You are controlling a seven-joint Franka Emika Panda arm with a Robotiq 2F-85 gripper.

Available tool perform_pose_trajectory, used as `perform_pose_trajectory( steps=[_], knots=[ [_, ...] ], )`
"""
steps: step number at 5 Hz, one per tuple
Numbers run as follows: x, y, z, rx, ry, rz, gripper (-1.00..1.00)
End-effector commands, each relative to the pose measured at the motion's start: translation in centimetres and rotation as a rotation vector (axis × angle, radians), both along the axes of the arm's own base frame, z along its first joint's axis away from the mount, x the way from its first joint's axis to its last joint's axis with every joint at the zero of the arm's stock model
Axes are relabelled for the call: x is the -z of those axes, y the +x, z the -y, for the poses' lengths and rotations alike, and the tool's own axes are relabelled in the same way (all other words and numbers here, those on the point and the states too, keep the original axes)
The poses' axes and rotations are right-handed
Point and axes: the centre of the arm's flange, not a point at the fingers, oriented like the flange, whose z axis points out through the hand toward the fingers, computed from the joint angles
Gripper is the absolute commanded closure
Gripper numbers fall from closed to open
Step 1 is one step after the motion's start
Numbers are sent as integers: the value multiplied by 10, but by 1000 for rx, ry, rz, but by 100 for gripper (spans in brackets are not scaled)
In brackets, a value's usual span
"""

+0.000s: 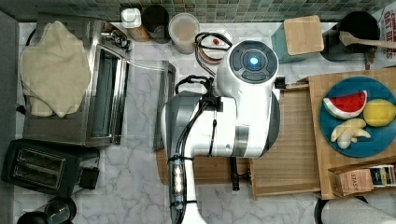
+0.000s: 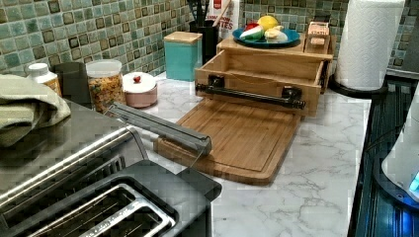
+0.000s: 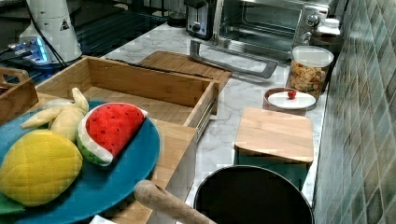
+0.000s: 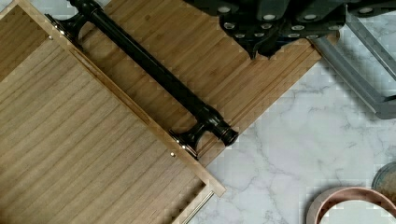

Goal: Close the drawer.

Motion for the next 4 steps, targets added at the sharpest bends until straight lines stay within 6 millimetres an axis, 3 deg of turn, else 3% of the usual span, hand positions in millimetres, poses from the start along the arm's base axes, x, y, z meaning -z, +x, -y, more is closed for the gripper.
perform_pose_trajectory(
  steps=[1,2,4],
  knots=[
    [4,-2,1,1,1,-9,100],
    [13,-7,-8,-73,0,-17,100],
    [33,-52,-46,-383,-6,161,100]
  ],
)
